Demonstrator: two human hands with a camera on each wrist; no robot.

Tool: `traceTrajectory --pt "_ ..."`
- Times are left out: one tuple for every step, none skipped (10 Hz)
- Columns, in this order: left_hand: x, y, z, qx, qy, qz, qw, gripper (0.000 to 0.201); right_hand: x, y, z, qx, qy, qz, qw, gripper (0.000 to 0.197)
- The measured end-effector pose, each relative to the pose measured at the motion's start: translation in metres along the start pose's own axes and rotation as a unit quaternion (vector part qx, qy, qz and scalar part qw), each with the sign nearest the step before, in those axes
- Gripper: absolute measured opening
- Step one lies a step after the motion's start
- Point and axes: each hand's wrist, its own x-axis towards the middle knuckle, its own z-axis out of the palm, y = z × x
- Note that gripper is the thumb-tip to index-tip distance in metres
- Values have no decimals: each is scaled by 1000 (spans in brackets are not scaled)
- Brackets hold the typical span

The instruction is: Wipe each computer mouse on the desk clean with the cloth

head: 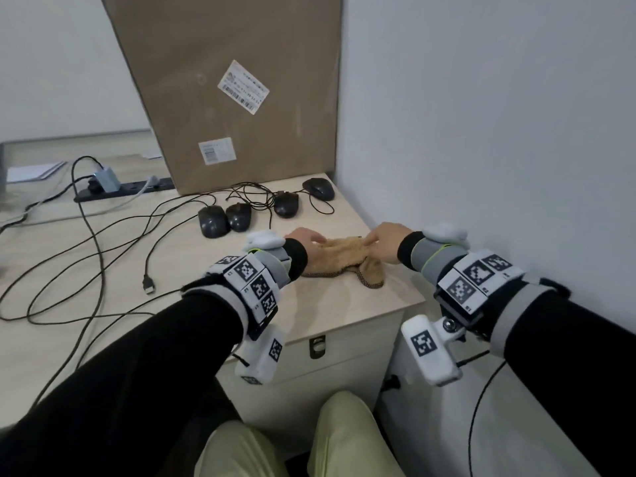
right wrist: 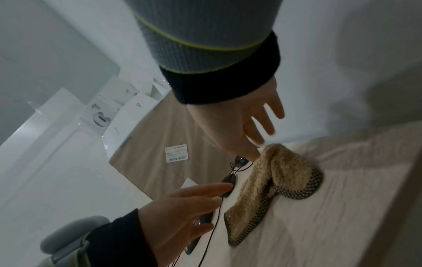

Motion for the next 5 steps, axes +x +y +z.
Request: traceTrajectory --pt "-8 9 13 98 -90 33 991 39 4 -2 12 -28 -88 4 996 37" --pt "-4 8 21 158 -110 11 981 43 11 -2 20 -58 -117 8 991 39" --pt "-4 8 21 160 -97 1 982 44 17 -1 27 -83 -119 -9 989 38" --pt "-9 12 13 135 -83 11 987 43 19 -8 20 -88 -108 -17 990 33" --pt "-5 19 -9 54 -10 26 998 29 24 -16 -6 -53 -12 -35 998 30"
